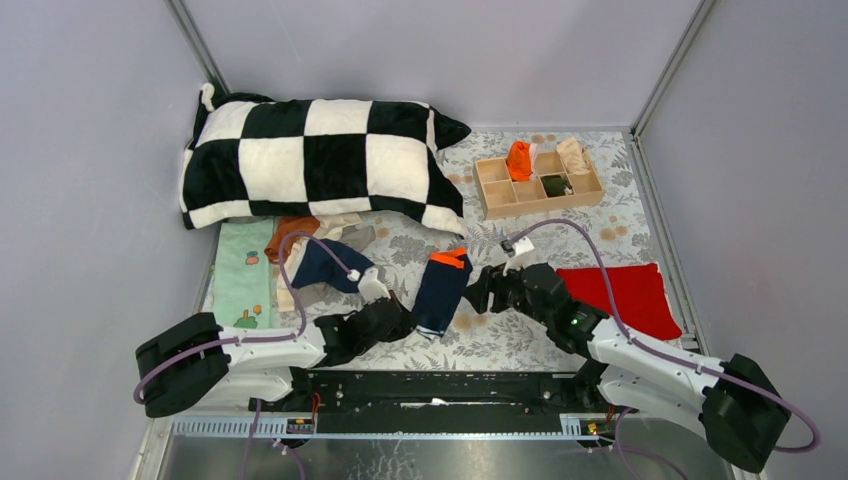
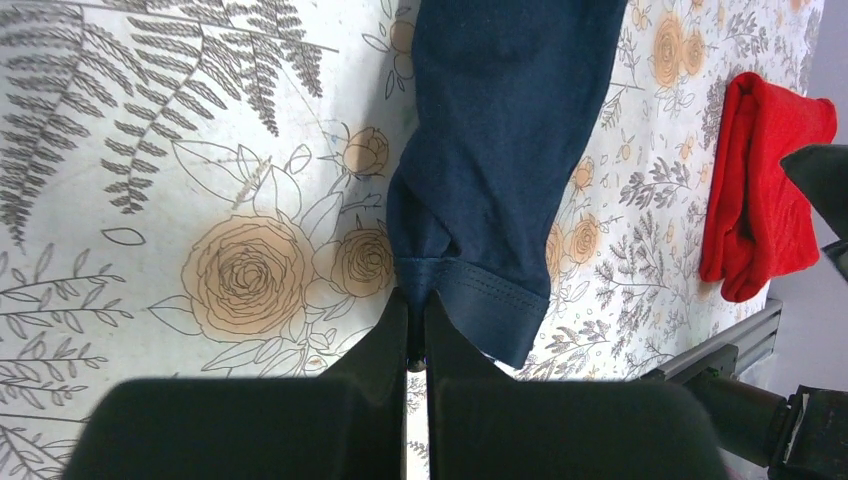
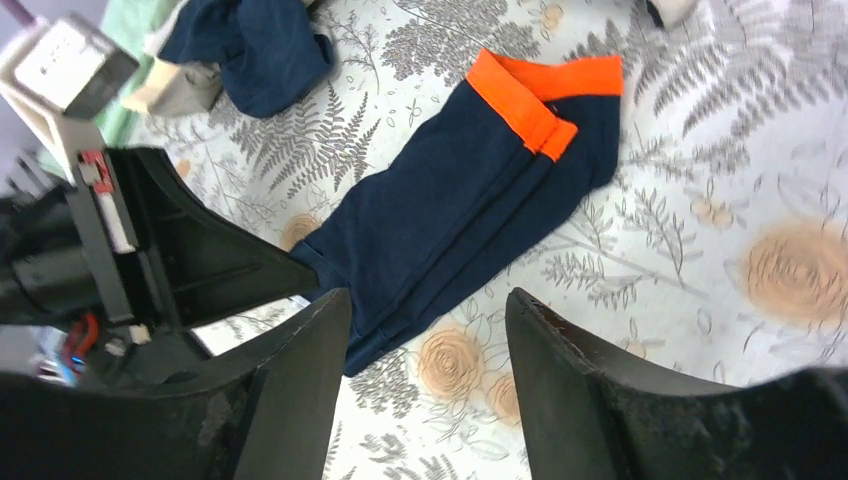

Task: Roll the underwear
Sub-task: Roll the underwear to the center of the board.

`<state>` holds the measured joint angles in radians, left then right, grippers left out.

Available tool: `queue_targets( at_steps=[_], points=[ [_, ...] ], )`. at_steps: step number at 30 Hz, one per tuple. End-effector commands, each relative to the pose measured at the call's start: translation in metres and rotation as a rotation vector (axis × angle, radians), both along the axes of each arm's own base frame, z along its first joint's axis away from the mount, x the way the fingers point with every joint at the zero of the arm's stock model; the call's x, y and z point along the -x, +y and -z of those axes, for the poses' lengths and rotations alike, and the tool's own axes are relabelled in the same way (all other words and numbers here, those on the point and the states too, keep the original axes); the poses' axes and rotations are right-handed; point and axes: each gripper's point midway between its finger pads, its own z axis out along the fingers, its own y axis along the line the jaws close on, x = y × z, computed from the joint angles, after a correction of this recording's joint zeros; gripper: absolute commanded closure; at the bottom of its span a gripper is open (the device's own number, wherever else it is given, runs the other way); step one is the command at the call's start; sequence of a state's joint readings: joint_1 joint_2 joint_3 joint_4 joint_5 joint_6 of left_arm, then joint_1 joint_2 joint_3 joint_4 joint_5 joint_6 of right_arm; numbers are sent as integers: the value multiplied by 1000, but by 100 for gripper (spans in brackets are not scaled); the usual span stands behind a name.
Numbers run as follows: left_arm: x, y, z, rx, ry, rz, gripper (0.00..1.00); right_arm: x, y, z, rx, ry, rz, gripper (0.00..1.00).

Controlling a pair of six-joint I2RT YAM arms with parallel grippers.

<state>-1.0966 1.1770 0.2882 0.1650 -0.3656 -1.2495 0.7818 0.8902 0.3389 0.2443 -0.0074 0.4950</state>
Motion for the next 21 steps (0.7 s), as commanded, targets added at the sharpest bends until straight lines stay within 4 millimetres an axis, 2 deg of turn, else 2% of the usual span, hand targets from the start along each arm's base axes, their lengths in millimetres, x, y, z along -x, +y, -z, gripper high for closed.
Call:
queue_targets(
  at_steps=[1,7,10,12,15,17,21],
  points=[
    [-1,16,6,-69,-14,8,100,-27,14,-35,148,-307,-94,33],
    [1,12,4,-68,-6,37,100,-22,26,-44,242,-471,-286,31],
    [2,10,4,-64,2,46,100,-18,28,-41,323,-525,-373,35],
    [3,9,3,-61,6,51,100,-10,38,-45,345,-591,-415,37],
    [4,10,2,-61,7,50,100,11,53,-33,465,-710,-491,37],
    [5,12,3,-66,11,50,100,32,59,-13,528,-786,-568,36],
    [8,19,6,-69,17,41,100,63,67,9,544,-940,-675,35]
  ],
)
